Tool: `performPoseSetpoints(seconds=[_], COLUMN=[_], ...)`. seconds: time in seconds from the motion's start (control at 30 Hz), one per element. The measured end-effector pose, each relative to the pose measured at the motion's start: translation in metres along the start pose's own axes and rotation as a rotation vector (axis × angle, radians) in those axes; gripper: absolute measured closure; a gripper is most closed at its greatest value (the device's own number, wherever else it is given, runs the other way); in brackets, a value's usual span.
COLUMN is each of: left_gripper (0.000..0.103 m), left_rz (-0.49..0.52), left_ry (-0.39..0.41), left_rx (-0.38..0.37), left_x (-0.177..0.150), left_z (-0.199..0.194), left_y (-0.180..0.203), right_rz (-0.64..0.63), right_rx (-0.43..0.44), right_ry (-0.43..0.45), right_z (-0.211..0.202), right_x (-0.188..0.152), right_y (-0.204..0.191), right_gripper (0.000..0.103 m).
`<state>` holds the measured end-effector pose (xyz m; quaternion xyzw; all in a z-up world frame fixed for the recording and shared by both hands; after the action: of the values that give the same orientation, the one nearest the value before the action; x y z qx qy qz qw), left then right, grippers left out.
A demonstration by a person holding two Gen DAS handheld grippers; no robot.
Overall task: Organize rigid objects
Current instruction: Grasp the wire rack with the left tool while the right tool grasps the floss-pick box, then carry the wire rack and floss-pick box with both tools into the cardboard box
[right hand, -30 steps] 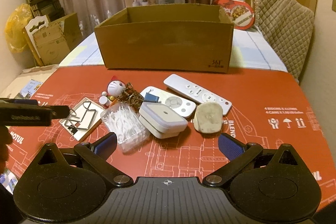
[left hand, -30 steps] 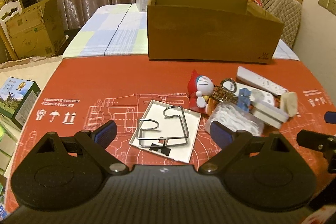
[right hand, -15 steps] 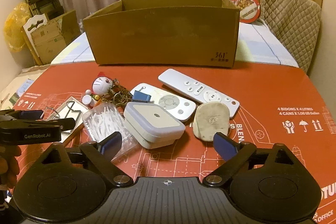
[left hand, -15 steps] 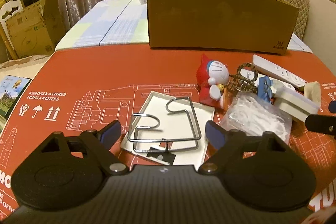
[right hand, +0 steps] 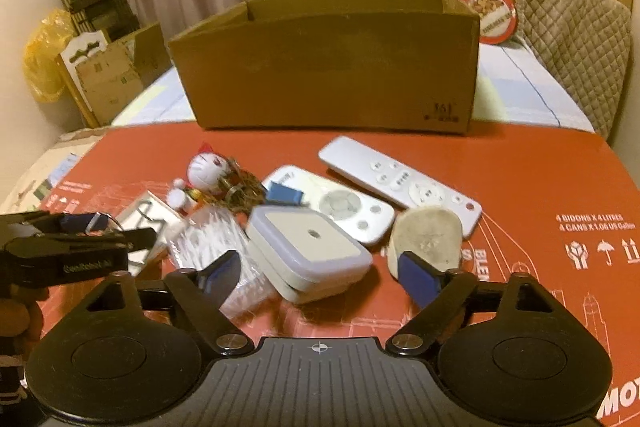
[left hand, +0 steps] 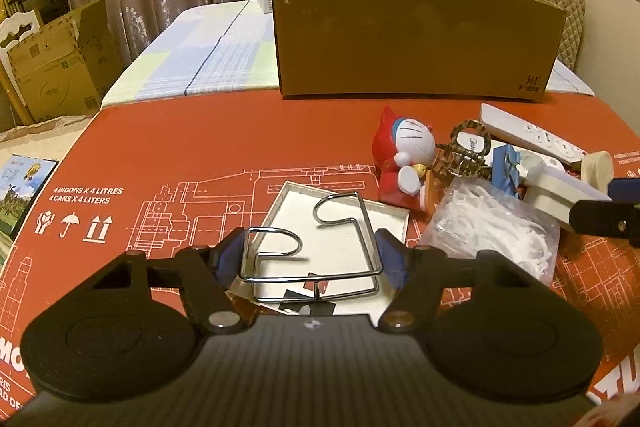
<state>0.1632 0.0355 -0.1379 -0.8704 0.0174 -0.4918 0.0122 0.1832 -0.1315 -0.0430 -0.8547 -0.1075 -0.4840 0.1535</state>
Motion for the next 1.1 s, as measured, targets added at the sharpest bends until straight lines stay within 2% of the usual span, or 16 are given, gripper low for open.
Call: performPoseSetpoints(seconds=[0.1, 0.27, 0.47, 0.67, 0.73, 0.8, 0.83, 1.1], left_gripper=[0.038, 0.038, 0.038, 0.038, 0.038, 0.038, 0.038, 0.038], left_rz=[0.002, -0.015, -0.041, -0.057, -0.065, -0.068, -0.066, -0.06], left_ry=[0.013, 0.014, 0.01, 0.017, 0.016, 0.017, 0.018, 0.022], left_rx=[-0.003, -0.007, -0.015, -0.019, -0.019, -0.02, -0.021, -0.035], left_x=[0.002, 0.003, 0.003, 0.005, 0.005, 0.005, 0.005, 0.003], left_z=[-0.002, -0.003, -0.002, -0.006, -0.008, -0.01, -0.011, -0.018], left_y=[-0.001, -0.004, -0.006, -0.011, -0.014, -0.016, -0.016, -0.013], right_rz=[-0.012, -0.038, -0.084, -0.134, -0.159, -0.18, -0.195, -0.18], right_rx=[0.056, 0.1, 0.16, 0.201, 0.201, 0.188, 0.181, 0.168], right_ry=[-0.007, -0.045, -0.083, -0.068, -0.079, -0.093, -0.1, -0.148], right_z=[-0.005, -0.003, 0.013, 0.035, 0.042, 0.046, 0.047, 0.03], right_x=[-0.003, -0.014, -0.021, -0.021, -0.022, -0.024, -0.025, -0.029], right_y=[-0.011, -0.026, -0.039, -0.048, -0.051, -0.053, -0.054, -0.058], right_gripper=[0.032, 0.032, 0.032, 0.032, 0.032, 0.037, 0.049, 0.05])
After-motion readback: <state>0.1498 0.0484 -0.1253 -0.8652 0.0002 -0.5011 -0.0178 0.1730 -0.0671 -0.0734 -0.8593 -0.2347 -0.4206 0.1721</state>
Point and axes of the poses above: each gripper's, at about its wrist camera, not at the fingertips, and z roughly the way its jaws point, y to its right, x to its top, the point moved 2 cm from there along z, roughly the way its jaws point, and after that the axes turned 13 degrees about y, right-handed, at the moved point
